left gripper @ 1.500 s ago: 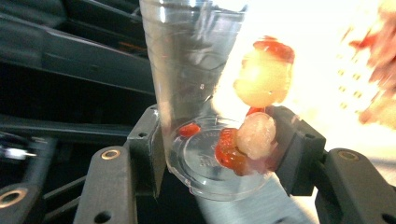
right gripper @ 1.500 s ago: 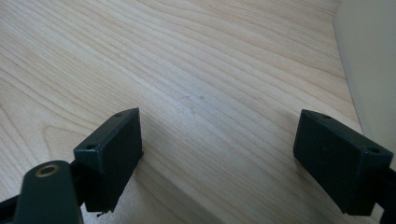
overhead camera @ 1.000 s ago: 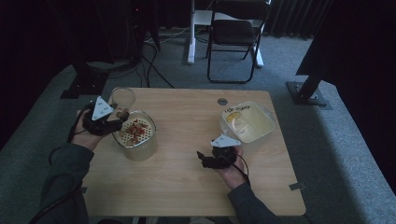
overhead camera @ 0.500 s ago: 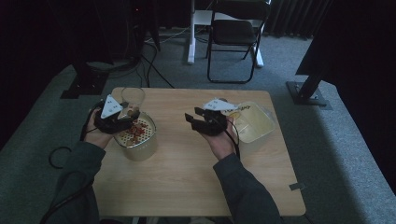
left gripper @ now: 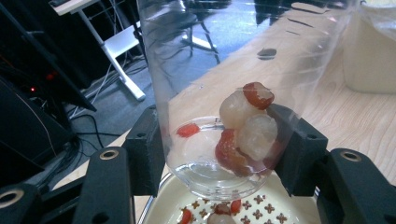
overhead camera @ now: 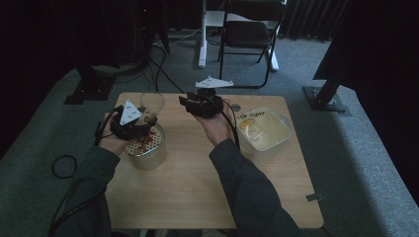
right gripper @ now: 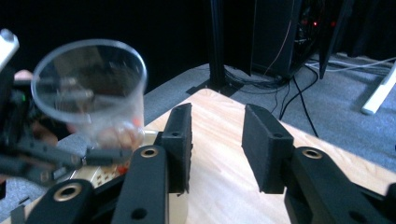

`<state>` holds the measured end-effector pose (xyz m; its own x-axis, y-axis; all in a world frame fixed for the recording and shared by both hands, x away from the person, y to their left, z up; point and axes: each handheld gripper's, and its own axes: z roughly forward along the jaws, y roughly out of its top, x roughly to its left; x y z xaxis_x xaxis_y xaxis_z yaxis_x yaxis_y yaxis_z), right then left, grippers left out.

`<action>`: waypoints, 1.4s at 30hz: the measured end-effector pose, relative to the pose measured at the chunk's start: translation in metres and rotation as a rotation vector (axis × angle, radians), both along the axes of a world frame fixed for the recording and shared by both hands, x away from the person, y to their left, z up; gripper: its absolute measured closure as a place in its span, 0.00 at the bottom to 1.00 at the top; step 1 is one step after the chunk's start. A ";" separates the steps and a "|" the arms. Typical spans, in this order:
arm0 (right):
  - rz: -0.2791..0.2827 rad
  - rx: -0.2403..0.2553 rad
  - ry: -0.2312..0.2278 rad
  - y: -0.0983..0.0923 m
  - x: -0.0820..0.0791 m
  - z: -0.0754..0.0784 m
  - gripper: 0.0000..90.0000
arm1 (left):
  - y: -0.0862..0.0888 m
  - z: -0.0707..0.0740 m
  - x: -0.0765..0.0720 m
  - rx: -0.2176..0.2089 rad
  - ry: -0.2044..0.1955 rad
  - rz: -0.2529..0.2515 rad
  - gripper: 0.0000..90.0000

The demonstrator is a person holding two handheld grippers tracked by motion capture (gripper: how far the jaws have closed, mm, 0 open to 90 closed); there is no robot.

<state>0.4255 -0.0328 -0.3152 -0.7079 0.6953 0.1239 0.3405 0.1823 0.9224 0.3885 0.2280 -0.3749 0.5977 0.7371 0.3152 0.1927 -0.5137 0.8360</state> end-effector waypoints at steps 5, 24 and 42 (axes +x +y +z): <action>0.028 0.021 0.016 0.009 0.010 0.010 0.77 | -0.005 -0.002 0.004 0.015 0.000 -0.006 0.48; 0.120 -0.034 0.110 0.045 0.018 0.013 0.93 | -0.012 -0.001 0.006 0.023 -0.018 -0.015 0.47; -0.067 -0.034 0.084 -0.015 0.031 0.025 0.96 | 0.008 -0.004 0.006 0.033 -0.008 0.051 0.41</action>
